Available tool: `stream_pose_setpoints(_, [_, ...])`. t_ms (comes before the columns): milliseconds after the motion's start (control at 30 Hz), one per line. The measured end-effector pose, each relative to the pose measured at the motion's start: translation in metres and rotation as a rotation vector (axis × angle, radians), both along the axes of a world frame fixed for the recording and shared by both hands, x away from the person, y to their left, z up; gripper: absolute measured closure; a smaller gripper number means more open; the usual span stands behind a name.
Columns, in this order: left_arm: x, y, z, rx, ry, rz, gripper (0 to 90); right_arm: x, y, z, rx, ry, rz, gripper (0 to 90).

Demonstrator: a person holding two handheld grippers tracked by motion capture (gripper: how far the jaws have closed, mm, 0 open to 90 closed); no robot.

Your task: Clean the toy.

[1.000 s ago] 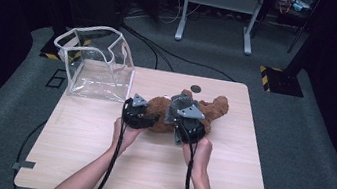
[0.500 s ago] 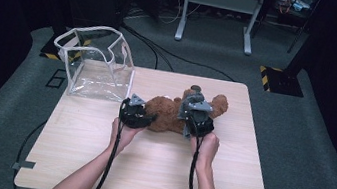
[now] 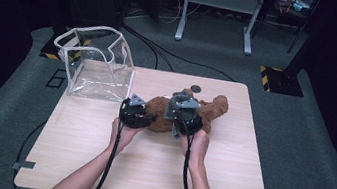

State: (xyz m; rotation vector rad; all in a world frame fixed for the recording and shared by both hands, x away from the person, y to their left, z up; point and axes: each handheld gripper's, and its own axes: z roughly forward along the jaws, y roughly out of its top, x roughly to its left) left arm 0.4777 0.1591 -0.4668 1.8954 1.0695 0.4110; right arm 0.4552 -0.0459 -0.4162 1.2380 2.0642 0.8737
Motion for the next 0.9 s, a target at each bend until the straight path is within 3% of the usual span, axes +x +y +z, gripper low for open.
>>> stream_pose_setpoints(167, [0.001, 0.000, -0.001, -0.006, 0.009, 0.000, 54.5, 0.006, -0.022, 0.001, -0.014, -0.004, -0.084, 73.0])
stream_pose_setpoints(267, [0.001, 0.000, -0.002, -0.010, 0.009, 0.002, 54.7, 0.003, -0.032, 0.004, -0.002, -0.012, -0.105, 72.7])
stream_pose_setpoints(367, [0.002, 0.001, -0.002, -0.009, 0.007, 0.002, 55.2, -0.011, -0.028, 0.011, -0.008, -0.042, -0.080, 72.5])
stream_pose_setpoints(533, [0.001, 0.000, -0.002, -0.009, 0.008, -0.001, 57.3, -0.030, -0.001, 0.018, -0.020, -0.090, 0.031, 72.6])
stream_pose_setpoints(667, [0.001, 0.000, -0.002, -0.006, 0.010, -0.005, 59.4, -0.018, 0.019, 0.006, -0.029, -0.051, 0.083, 72.4])
stream_pose_setpoints(767, [0.001, 0.000, -0.002, -0.008, 0.009, -0.005, 59.9, -0.007, 0.026, -0.007, -0.022, 0.003, 0.081, 72.4])
stream_pose_setpoints(900, [0.001, 0.002, 0.000, -0.008, 0.011, -0.013, 60.9, -0.007, 0.029, -0.019, -0.030, 0.043, 0.100, 72.7])
